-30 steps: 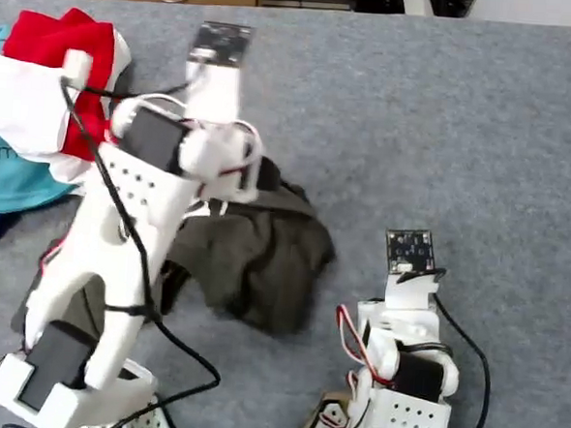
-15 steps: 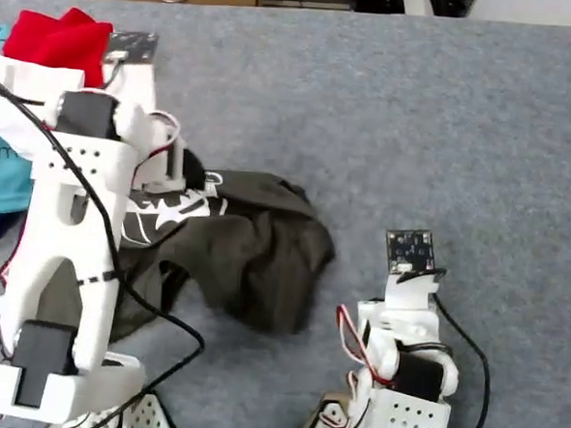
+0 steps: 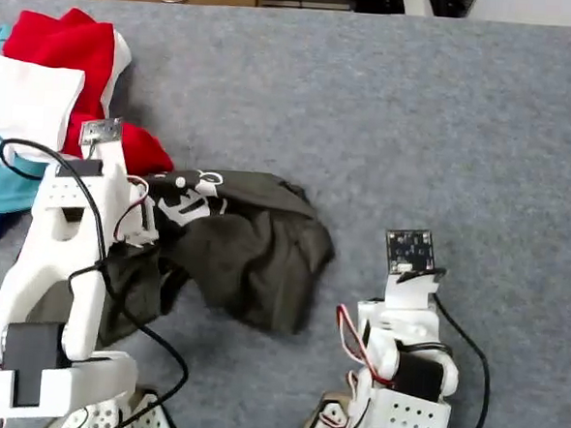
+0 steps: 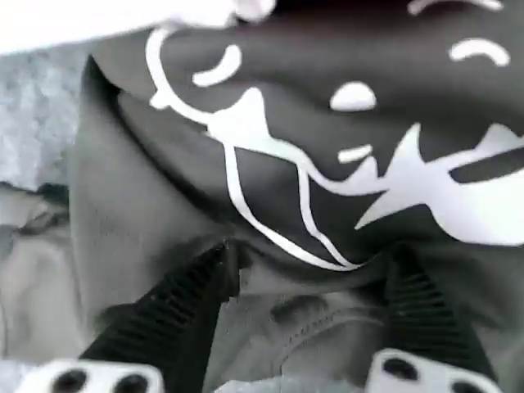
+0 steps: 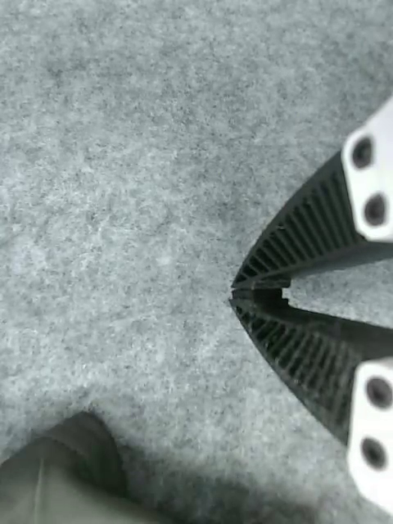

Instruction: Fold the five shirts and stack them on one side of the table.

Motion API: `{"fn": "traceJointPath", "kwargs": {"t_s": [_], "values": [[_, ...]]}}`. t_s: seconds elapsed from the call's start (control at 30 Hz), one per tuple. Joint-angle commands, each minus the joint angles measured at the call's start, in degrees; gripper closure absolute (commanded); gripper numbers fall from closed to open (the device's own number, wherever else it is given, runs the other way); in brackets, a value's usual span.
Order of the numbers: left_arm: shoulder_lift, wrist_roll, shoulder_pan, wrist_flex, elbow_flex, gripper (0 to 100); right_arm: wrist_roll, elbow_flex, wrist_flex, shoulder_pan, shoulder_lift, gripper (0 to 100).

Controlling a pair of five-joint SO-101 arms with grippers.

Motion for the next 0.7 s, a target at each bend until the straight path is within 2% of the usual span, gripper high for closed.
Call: {"fn": "traceJointPath", "kwargs": {"t_s": [0.0, 0.17, 0.4, 0.5, 0.57, 0.67], "values": [[0.0, 3.1, -0.5, -1.4, -1.1, 70, -0.5, 0.0, 0.4, -0.2, -5.0, 99.3], [5.8, 5.3, -0.4, -1.4, -6.5, 70, -0.5, 0.0, 0.4, -0.2, -5.0, 99.3], [27.9, 7.9, 0.6, -0.8, -21.3, 71, -0.5, 0.0, 0.4, -0.2, -5.0, 99.3], [35.6, 8.9, 2.3, 5.0, -30.4, 71, -0.5, 0.0, 0.4, -0.2, -5.0, 99.3], [39.4, 8.4, 4.0, 9.6, -36.1, 77, -0.5, 0.0, 0.4, -0.2, -5.0, 99.3], [45.8, 7.5, 7.1, 12.3, -40.8, 88, -0.5, 0.0, 0.4, -0.2, -5.0, 99.3]]}}
